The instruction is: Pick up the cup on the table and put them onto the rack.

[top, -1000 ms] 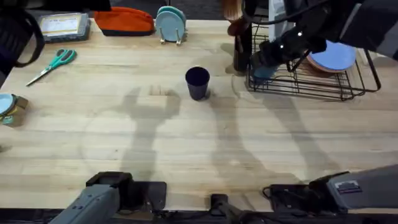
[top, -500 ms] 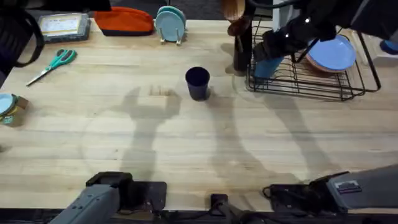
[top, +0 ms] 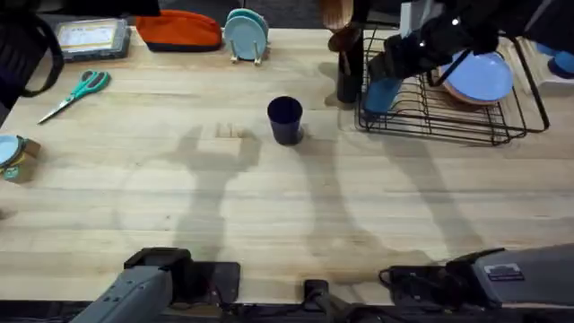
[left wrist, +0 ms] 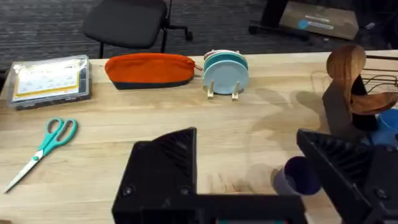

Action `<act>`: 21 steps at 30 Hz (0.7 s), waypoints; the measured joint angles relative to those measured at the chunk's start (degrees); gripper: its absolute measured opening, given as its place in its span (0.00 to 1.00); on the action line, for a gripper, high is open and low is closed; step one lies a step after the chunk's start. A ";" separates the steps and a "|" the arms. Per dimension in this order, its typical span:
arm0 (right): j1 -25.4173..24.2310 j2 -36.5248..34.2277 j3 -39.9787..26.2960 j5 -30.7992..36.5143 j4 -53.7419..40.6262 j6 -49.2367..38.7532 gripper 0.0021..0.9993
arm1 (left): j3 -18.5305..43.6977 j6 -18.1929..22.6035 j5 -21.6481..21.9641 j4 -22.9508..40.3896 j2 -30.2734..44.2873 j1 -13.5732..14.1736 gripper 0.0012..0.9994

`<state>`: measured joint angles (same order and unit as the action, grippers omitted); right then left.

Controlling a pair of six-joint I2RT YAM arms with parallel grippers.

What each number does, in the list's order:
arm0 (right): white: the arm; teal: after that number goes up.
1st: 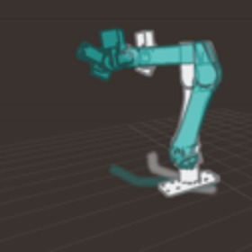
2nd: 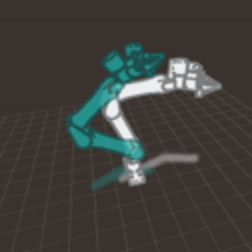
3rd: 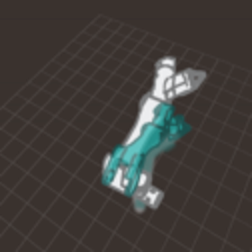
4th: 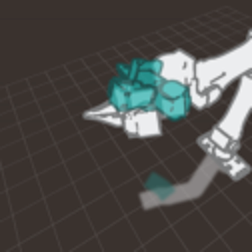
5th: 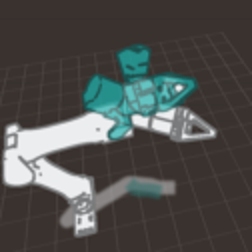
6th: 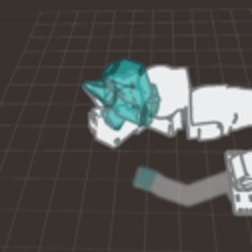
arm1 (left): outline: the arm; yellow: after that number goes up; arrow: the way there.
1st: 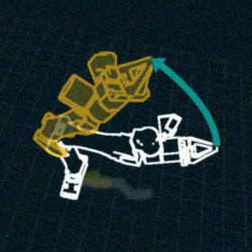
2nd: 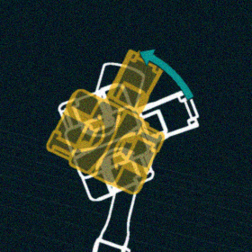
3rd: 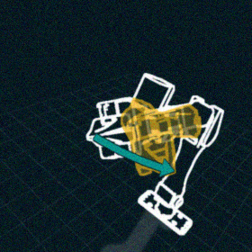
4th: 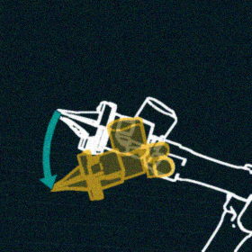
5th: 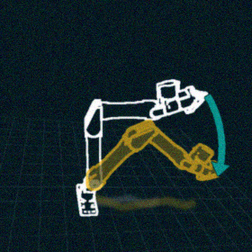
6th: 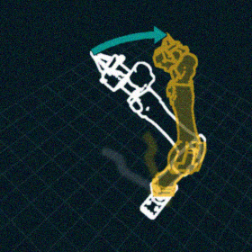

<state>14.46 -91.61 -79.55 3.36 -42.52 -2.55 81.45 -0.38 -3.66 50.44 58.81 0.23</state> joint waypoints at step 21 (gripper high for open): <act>0.00 0.02 -0.13 0.01 -7.38 0.00 0.27 | 0.00 -0.01 0.00 -0.01 0.00 0.00 0.99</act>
<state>14.46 -91.59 -79.68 3.37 -49.90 -2.55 81.45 -0.38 -3.66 50.43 58.81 0.23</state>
